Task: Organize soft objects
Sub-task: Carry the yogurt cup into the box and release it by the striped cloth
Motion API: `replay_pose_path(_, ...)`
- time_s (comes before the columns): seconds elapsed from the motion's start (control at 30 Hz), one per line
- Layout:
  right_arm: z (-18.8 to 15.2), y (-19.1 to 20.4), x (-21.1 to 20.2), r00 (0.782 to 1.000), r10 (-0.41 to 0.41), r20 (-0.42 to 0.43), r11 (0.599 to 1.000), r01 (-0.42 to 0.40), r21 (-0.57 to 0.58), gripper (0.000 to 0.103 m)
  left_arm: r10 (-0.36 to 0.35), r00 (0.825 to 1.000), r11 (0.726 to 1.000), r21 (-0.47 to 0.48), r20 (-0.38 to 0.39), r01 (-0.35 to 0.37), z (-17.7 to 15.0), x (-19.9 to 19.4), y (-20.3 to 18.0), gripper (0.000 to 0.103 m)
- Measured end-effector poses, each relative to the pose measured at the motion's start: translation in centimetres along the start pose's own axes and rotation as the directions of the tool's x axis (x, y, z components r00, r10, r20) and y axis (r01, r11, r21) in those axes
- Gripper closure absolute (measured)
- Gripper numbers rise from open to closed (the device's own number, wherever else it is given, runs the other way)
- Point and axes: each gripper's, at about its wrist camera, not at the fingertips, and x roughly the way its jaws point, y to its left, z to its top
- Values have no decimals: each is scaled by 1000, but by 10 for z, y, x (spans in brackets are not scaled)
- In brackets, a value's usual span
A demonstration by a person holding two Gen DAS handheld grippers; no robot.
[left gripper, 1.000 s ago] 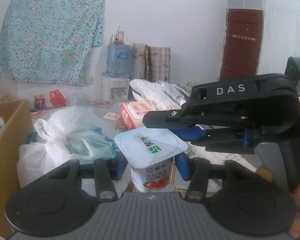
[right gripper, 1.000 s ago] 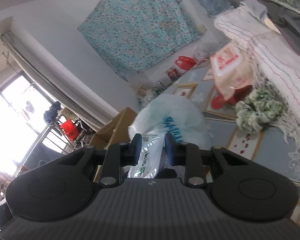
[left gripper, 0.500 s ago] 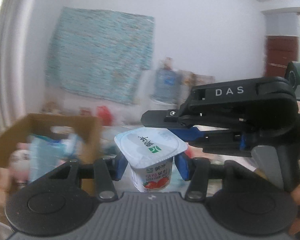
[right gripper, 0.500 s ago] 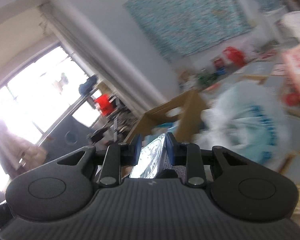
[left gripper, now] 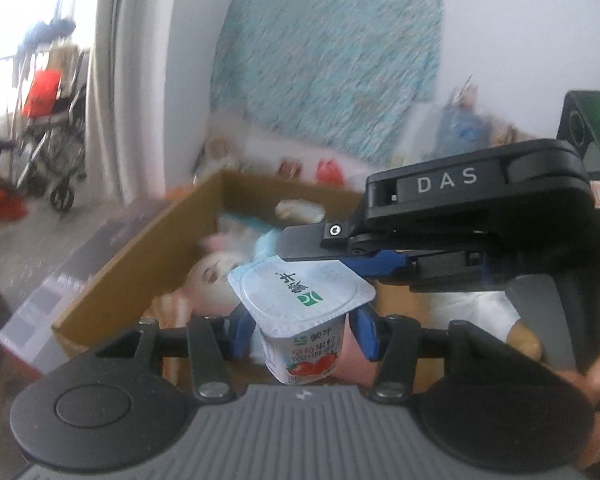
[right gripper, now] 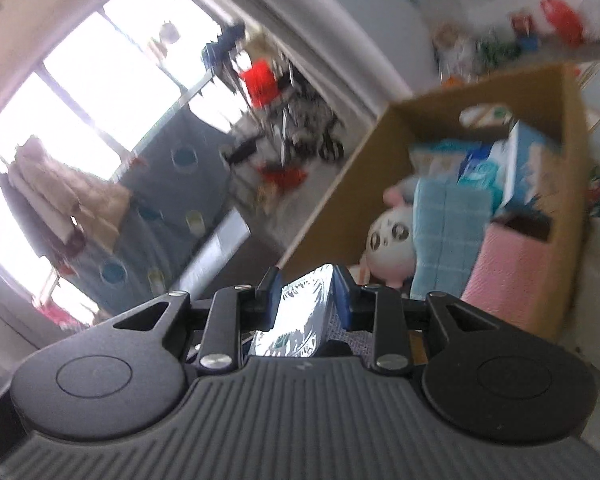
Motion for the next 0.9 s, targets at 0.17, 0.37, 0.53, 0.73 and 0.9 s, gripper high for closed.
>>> replay_pose_path(0.17,6,-4,48,988,-44,-145,999,47,20,70,-19,992,998,-65,-125,11,-4,25,29,50)
replay_pose_path(0.37,11,-20,84,969,-65,-238,996,78,46,68,12,985,997,-70,-169,-24,-15,36,39,50)
replay_pose_path(0.53,14,-32,105,960,-53,-275,993,79,84,67,45,983,999,-16,-181,-48,-13,50,40,48)
replay_pose_path(0.73,18,-41,122,953,-60,-296,991,93,97,67,48,978,999,9,-202,-47,-13,61,42,46)
replay_pose_path(0.9,17,-48,122,948,-77,-308,986,118,116,54,18,977,1000,7,-211,-17,-12,62,42,37)
